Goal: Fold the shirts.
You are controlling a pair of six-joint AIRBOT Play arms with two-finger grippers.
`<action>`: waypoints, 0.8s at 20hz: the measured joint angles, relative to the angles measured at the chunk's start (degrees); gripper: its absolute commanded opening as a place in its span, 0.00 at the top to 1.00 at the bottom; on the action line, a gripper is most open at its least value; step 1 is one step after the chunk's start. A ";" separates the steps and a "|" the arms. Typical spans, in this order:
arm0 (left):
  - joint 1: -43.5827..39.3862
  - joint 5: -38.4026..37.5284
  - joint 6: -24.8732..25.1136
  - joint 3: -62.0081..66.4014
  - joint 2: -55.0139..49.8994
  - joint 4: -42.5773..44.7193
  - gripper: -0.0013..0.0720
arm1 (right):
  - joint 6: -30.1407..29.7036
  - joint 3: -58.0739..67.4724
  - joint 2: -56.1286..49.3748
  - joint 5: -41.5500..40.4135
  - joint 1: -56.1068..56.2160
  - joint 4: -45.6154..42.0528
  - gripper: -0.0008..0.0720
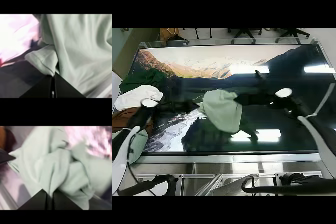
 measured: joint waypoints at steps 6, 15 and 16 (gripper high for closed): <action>2.58 -8.11 -3.93 11.30 17.70 -0.04 0.97 | -0.20 3.02 18.21 5.64 -9.86 5.95 0.96; -0.09 -14.10 -14.53 7.67 33.92 17.88 0.97 | 10.40 1.57 30.36 9.73 -11.93 -7.15 0.95; -0.31 -14.21 -15.13 4.76 35.19 19.34 0.97 | 12.24 0.33 30.42 10.45 -11.96 -8.66 0.95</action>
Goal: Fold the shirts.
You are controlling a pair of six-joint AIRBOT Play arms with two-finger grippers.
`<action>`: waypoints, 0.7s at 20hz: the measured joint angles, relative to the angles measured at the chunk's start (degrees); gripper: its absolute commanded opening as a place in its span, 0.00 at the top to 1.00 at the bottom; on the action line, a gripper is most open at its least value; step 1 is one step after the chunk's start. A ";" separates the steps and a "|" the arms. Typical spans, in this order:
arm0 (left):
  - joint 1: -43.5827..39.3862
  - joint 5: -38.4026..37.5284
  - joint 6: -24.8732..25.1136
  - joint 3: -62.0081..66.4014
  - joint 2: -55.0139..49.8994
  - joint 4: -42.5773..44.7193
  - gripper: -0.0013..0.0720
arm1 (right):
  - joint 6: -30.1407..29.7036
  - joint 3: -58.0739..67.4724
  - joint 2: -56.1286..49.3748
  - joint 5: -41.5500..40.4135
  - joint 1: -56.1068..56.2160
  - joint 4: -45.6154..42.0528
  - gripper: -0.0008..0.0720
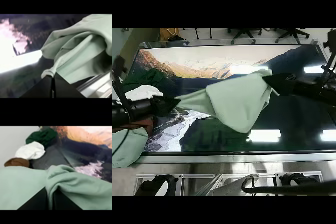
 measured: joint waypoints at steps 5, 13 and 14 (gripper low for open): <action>-4.22 5.97 -1.75 -18.47 4.22 -0.87 0.97 | 4.63 -12.39 -1.99 3.63 -0.04 -1.70 0.95; -11.54 16.13 -2.27 -30.27 -5.20 -1.57 0.97 | 0.94 -23.41 -11.32 -1.16 -0.83 -1.73 0.54; -11.58 16.13 -2.25 -29.57 -7.28 -1.29 0.97 | 0.20 -23.30 -12.13 -1.60 -1.81 -2.16 0.54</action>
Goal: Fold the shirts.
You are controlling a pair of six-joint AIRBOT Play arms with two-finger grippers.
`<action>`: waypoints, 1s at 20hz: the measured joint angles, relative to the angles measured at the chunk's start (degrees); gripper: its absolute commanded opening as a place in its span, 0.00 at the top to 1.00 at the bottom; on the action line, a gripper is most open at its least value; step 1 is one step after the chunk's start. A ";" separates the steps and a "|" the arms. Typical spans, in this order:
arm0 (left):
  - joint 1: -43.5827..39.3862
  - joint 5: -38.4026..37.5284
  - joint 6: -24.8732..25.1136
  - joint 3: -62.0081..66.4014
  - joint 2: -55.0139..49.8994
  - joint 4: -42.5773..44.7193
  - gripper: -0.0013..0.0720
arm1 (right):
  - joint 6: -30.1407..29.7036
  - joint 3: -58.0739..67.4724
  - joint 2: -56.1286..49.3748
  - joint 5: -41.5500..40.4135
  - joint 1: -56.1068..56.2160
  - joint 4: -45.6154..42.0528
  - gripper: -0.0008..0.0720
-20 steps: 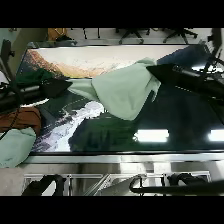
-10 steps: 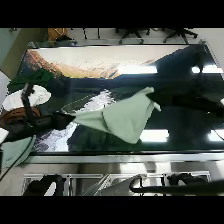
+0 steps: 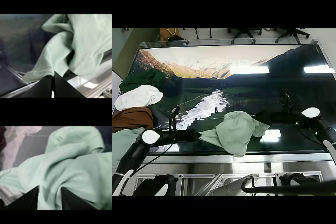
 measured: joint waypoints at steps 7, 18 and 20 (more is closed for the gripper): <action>5.35 -4.59 1.29 6.34 -8.96 1.31 0.97 | -1.55 1.66 -1.70 6.34 -14.91 -5.57 0.20; 9.77 -5.68 2.32 5.07 -10.38 0.35 0.97 | -3.19 -8.70 -6.71 5.77 -13.92 -3.26 0.77; 9.81 -5.68 2.36 5.09 -10.32 -0.79 0.97 | -6.86 -8.79 -9.33 5.01 -11.74 2.05 0.96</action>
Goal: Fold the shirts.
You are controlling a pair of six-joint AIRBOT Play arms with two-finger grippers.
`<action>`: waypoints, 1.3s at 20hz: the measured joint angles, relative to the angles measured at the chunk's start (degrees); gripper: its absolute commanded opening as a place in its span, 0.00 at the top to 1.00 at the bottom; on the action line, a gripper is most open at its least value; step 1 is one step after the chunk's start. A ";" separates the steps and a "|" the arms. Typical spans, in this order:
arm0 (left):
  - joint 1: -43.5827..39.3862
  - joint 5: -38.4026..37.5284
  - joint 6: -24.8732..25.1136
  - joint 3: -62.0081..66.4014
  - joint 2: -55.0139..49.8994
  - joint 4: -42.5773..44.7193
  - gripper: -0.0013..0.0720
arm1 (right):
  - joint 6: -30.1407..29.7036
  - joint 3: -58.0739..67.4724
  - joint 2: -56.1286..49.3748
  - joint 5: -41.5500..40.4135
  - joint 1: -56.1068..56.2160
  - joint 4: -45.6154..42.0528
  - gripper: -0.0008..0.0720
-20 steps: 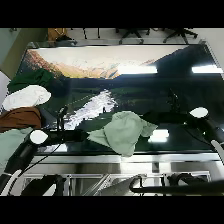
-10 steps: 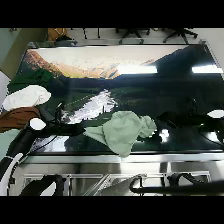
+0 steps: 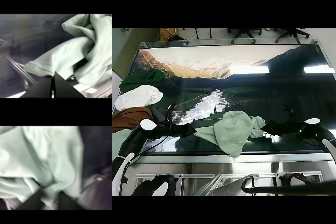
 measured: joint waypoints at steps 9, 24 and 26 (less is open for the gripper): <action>8.48 -2.86 0.22 25.14 13.94 -6.27 0.97 | -6.80 32.76 5.16 17.27 -2.91 21.62 0.96; 21.92 -8.83 3.21 17.59 34.82 -6.05 0.97 | -5.33 40.04 16.02 19.39 -7.76 16.92 0.96; 19.08 -6.47 3.58 6.93 35.56 -8.76 0.97 | -7.10 29.14 16.24 17.31 -4.31 16.61 0.96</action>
